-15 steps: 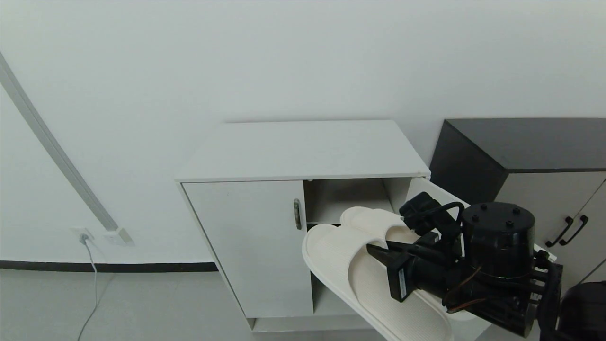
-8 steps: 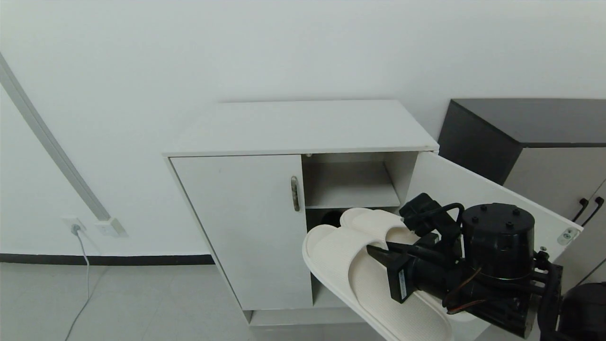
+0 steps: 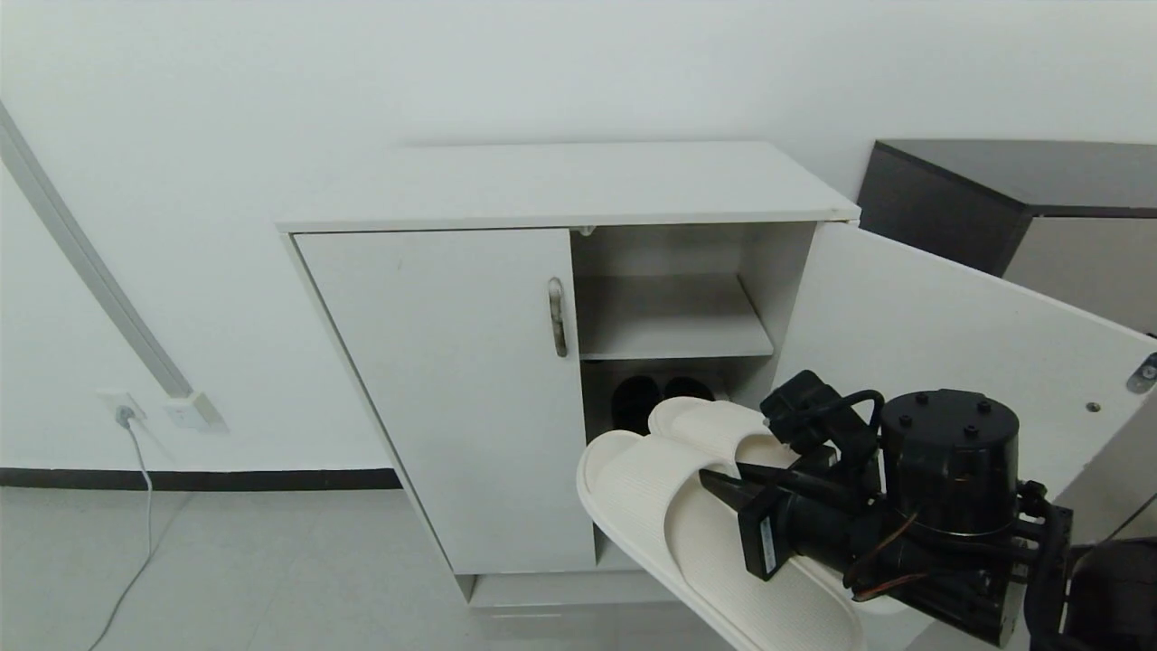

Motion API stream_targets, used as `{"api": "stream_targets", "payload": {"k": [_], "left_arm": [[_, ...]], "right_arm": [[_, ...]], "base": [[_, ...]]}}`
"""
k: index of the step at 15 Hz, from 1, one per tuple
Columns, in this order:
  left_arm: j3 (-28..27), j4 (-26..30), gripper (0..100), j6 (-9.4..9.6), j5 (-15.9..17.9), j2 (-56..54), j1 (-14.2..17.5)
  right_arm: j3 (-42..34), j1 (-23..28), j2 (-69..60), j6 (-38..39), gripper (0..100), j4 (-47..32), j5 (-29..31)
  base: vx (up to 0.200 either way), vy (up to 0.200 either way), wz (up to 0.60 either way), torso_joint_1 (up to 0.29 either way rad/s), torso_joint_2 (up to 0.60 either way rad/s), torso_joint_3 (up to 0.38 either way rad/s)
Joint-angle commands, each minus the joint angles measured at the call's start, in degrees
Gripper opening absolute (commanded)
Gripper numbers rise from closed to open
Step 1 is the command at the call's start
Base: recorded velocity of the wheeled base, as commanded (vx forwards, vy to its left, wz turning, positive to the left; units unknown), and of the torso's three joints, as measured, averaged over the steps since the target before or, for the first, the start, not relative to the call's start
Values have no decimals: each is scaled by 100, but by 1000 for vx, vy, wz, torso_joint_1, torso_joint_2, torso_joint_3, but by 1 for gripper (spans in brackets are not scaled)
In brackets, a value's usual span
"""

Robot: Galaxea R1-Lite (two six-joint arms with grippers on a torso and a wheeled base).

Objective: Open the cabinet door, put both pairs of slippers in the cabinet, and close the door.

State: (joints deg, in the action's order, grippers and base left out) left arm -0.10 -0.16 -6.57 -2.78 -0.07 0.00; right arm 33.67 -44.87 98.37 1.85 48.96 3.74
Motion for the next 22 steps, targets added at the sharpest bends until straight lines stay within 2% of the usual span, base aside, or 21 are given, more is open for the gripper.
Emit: {"api": "stream_targets", "payload": {"k": [1, 11, 20, 22], "left_arm": [[1, -2, 0, -2, -3, 7, 0], [1, -2, 0, -2, -3, 7, 0], [1, -2, 0, -2, -3, 7, 0], [1, -2, 0, -2, -3, 7, 0]], "right_arm": [[-1, -4, 25, -1, 0, 0, 4], [-62, -13, 16, -1, 0, 88, 4], [-80, -48, 244, -203, 0, 378, 21], [-1, -215, 385, -282, 0, 386, 663]], "base": [[0, 0, 0, -119, 476, 330], [0, 0, 0, -64, 429, 367], [0, 0, 0, 1, 24, 25], [0, 0, 0, 0, 0, 0]]}}
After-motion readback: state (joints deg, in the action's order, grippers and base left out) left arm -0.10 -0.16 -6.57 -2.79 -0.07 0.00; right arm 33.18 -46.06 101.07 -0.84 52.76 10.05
